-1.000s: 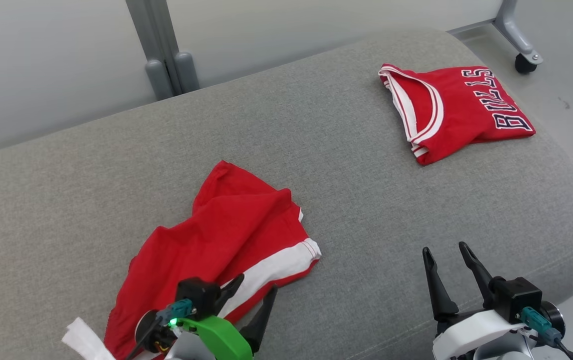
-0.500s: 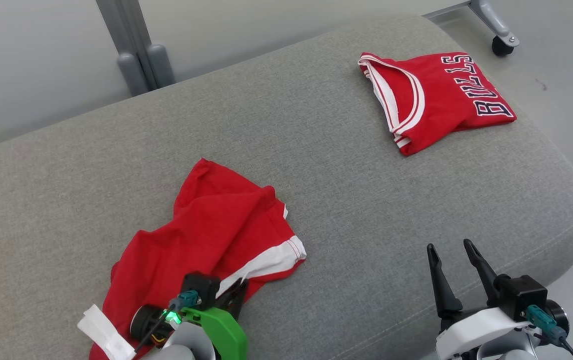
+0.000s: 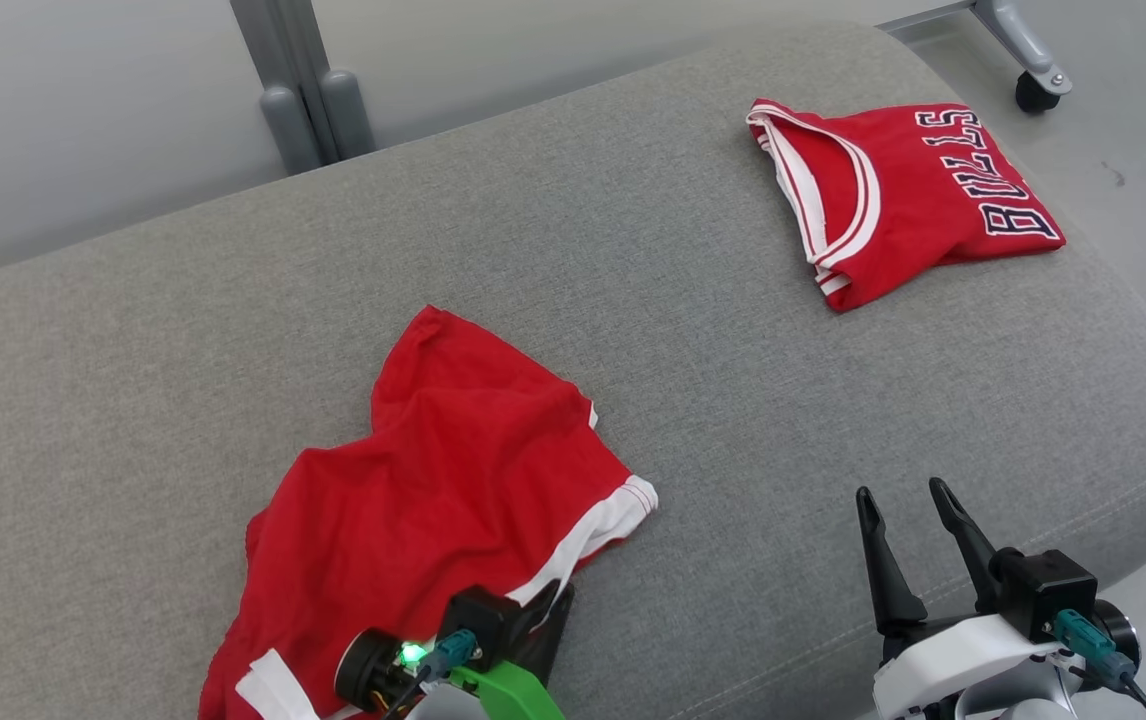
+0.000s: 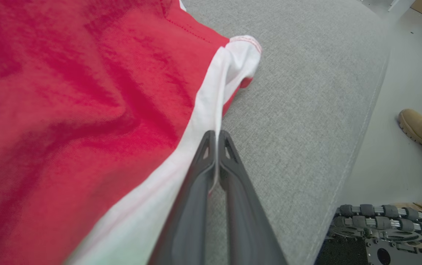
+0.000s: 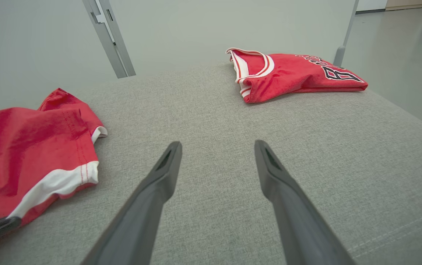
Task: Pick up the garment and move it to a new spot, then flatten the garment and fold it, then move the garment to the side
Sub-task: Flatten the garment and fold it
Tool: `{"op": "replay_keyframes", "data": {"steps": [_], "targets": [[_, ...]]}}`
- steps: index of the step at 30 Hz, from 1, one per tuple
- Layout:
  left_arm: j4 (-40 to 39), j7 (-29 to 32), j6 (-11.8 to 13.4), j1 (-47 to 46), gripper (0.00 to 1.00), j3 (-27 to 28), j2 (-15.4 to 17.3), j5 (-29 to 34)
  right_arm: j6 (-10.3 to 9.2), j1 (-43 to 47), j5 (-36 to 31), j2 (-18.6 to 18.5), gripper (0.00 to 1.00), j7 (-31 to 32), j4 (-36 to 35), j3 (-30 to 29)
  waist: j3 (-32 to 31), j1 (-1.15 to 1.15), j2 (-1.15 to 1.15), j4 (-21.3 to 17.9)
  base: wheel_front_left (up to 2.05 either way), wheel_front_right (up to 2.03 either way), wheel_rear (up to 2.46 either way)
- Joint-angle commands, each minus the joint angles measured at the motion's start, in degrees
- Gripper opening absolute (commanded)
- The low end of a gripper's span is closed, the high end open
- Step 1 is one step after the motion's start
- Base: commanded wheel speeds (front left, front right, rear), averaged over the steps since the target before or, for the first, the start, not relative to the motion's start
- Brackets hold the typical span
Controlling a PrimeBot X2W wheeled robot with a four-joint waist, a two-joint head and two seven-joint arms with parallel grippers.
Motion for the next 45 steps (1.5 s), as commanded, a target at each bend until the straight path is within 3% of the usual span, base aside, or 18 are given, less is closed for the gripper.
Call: {"op": "replay_keyframes", "data": {"steps": [1, 7, 16, 21, 25, 34, 38, 45], "targets": [[0.4, -0.6, 0.3, 0.8, 1.0, 0.3, -0.5, 0.3, -0.09, -0.1, 0.1, -0.1, 1.0, 0.0, 0.1, 0.0, 0.0, 0.0, 0.0, 0.4, 0.0, 0.0, 0.0], [-4.9, -1.8, 1.0, 1.7, 1.0, 5.2, -0.2, 0.5, -0.09, 0.9, -0.4, -0.1, 1.0, 0.0, -0.3, -1.0, -0.7, 0.0, 0.0, 2.4, 0.0, 0.0, 0.0], [-24.4, -1.8, 6.8, 15.2, 1.0, 23.9, 4.5, 8.4, -0.09, 2.0, -1.1, -0.1, 1.0, 0.0, -0.7, -3.0, -3.0, 0.0, 0.0, 7.7, 0.0, 0.0, 0.0], [-27.7, -1.8, 7.4, 22.7, 1.0, 33.4, 4.8, 12.0, -0.09, 2.6, -1.7, -0.1, 1.0, 0.0, -0.6, -3.5, -4.8, 0.0, 0.0, 10.8, 0.0, 0.0, 0.0], [-28.7, -1.8, 5.1, 27.5, 1.0, 40.7, 3.3, 15.5, -0.09, 2.8, -2.0, -0.1, 1.0, 0.0, -0.5, -3.6, -5.9, 0.0, 0.0, 13.1, 0.0, 0.0, 0.0], [-27.6, -1.8, -2.7, 33.1, 1.0, 52.0, -2.3, 22.5, -0.09, 3.7, -2.5, -0.1, 1.0, 0.0, 1.0, -3.4, -7.7, 0.0, 0.0, 15.6, 0.0, 0.0, 0.0], [-27.2, -1.8, -5.8, 33.5, 1.0, 55.0, -4.1, 25.1, -0.09, 3.9, -2.9, -0.1, 1.0, 0.0, 1.5, -2.7, -7.9, 0.0, 0.0, 16.5, 0.0, 0.0, 0.0], [-26.8, -1.8, -8.6, 33.6, 1.0, 57.5, -5.7, 27.6, -0.09, 3.4, -3.2, -0.1, 1.0, 0.0, 1.8, -1.5, -7.9, 0.0, 0.0, 17.6, 0.0, 0.0, 0.0]]}}
